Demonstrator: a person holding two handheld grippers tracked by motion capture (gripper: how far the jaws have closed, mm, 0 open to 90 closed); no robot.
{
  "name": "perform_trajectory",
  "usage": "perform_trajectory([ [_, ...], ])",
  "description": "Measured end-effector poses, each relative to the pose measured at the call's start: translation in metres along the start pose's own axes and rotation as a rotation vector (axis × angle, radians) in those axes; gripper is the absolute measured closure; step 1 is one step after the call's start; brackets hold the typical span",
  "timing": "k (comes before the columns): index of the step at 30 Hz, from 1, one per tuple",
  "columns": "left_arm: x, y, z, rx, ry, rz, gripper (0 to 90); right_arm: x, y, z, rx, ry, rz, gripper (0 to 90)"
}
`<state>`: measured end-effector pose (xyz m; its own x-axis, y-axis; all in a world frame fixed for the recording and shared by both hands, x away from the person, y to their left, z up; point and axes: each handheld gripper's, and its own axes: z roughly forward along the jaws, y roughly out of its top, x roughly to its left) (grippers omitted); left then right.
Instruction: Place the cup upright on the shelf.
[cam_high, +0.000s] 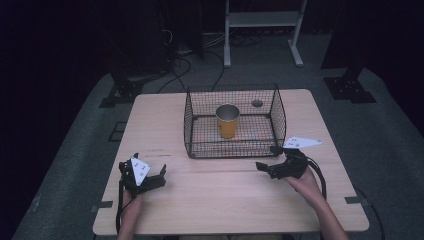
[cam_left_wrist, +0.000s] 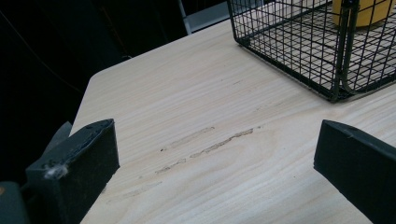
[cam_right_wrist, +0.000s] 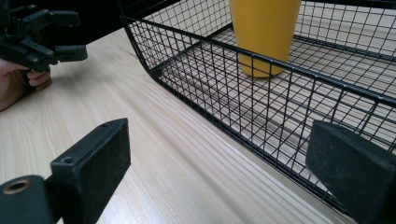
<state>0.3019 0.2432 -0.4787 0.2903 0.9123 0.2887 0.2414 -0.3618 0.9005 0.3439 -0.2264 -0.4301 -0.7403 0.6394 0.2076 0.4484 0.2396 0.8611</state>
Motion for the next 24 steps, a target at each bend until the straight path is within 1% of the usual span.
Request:
perform_trajectory([
  [2, -0.0002, 0.0000, 0.0001, -0.001, 0.000, 0.001, 0.0, -0.0007, 0.0006, 0.0003, 0.001, 0.004, 0.008, 6.0],
  [4, -0.0003, 0.0000, 0.0000, 0.000, 0.001, 0.002, 0.0, -0.0005, 0.0008, 0.0005, 0.002, -0.001, 0.005, 6.0],
  [7, -0.0003, 0.0000, 0.0000, 0.000, 0.001, 0.002, 0.0, -0.0010, 0.0008, 0.0009, -0.005, 0.014, 0.017, 6.0],
  [10, -0.0003, 0.0000, 0.0000, 0.000, 0.001, 0.002, 0.0, -0.0005, 0.0014, 0.0017, -0.006, 0.015, 0.015, 6.0],
  [12, -0.0002, 0.0000, 0.0001, 0.000, 0.000, 0.002, 0.0, -0.0004, 0.0015, 0.0024, -0.003, 0.024, 0.018, 6.0],
  [14, -0.0002, 0.0000, 0.0001, 0.000, 0.000, 0.002, 0.0, 0.0002, 0.0012, 0.0033, 0.005, 0.020, 0.010, 6.0],
  [17, -0.0004, 0.0001, 0.0001, 0.001, 0.002, 0.003, 0.0, 0.0000, 0.0006, 0.0036, -0.006, 0.034, 0.023, 6.0],
  [20, -0.0003, 0.0001, 0.0001, 0.002, 0.002, 0.001, 0.0, 0.0008, 0.0008, 0.0038, -0.001, 0.022, 0.013, 6.0],
  [24, -0.0011, 0.0001, 0.0004, 0.003, 0.002, 0.010, 0.0, -0.0003, -0.0011, 0.0046, -0.005, 0.035, 0.030, 6.0],
])
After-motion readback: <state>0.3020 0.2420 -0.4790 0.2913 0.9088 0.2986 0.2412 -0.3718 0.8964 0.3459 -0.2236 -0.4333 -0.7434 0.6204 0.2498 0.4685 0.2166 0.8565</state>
